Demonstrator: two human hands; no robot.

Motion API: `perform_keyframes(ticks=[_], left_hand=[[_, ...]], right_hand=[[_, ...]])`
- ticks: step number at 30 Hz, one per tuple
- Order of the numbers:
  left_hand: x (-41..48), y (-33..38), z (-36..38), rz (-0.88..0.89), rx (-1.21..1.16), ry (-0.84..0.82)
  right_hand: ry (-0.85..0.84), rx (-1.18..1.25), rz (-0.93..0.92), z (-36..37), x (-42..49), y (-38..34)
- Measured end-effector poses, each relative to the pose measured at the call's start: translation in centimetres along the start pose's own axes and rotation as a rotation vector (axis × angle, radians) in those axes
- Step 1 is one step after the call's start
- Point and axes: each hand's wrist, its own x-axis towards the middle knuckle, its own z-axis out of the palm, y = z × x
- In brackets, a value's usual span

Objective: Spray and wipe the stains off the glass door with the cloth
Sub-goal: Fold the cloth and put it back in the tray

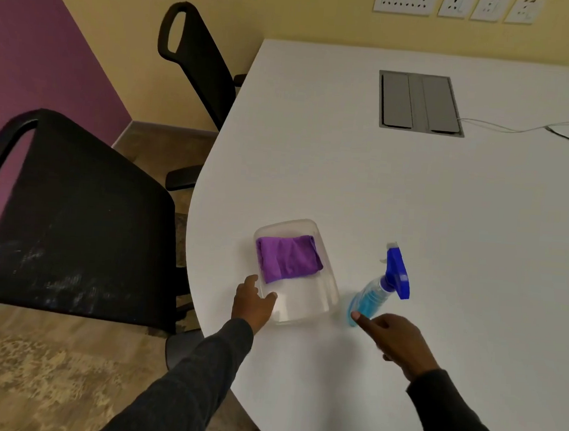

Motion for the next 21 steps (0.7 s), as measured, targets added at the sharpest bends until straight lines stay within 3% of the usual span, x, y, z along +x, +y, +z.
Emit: perform_keyframes(ticks=[3,11,16,21], left_hand=[[-0.4,-0.2,0.5,-0.008,-0.007,-0.007],[-1.2,-0.7,1.0,-0.008,0.019,-0.019],[-1.5,-0.8,1.0,-0.004,0.024,-0.020],[-1.5,-0.9,1.1,-0.016,0.018,-0.020]], right_hand=[[0.172,-0.010,-0.054,-0.3,0.4,-0.2],[0.369,0.272,-0.328,-0.3,1.2,-1.3],[0.375,0.251,-0.336,-1.7,1.3,-1.3],[0.561,0.129,-0.494,-4.8,-1.0,-3.2]])
